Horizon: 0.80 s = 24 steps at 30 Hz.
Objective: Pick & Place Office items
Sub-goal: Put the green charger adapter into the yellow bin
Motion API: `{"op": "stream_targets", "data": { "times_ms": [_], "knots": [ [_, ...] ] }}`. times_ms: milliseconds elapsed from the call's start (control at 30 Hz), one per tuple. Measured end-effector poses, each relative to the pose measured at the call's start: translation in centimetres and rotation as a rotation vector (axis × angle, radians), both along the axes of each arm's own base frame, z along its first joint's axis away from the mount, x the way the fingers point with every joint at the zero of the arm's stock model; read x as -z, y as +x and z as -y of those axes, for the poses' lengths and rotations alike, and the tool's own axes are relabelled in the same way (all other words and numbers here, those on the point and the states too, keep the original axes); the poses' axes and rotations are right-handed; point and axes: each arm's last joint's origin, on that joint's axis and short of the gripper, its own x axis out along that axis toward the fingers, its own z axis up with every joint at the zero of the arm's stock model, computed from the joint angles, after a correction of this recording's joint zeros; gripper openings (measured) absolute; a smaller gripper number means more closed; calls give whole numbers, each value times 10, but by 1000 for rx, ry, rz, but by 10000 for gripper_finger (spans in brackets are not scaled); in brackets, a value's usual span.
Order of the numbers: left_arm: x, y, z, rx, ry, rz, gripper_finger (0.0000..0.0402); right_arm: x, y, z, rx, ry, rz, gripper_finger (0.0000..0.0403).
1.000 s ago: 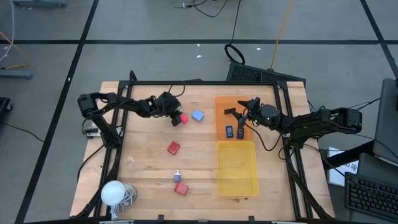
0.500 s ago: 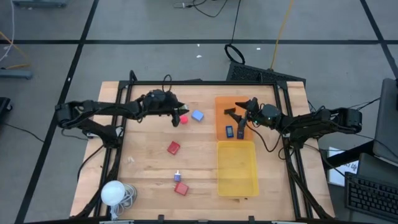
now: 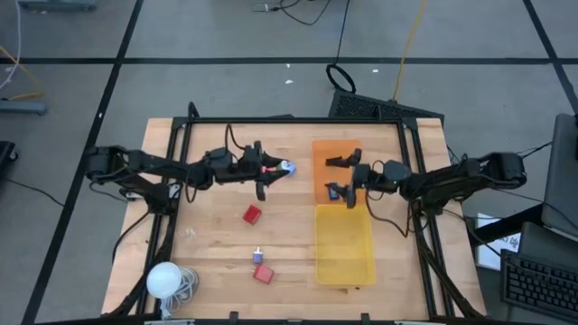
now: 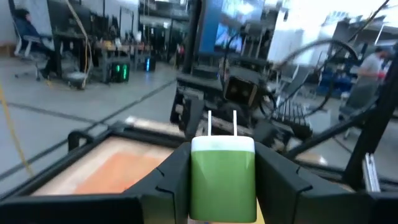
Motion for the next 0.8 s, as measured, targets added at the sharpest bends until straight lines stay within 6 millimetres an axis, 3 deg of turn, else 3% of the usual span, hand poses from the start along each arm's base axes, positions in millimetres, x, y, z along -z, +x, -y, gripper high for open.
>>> {"op": "stream_targets", "data": {
  "times_ms": [300,567,800],
  "knots": [
    [10,25,17,28,-29,74,135,-12,29,-19,-84,-1,18,320],
    [3,56,21,47,-82,111,135,-16,47,-34,118,-415,-50,320],
    [-3,63,20,49,-105,112,139,-28,45,-47,202,-590,13,320]
  ]
}}
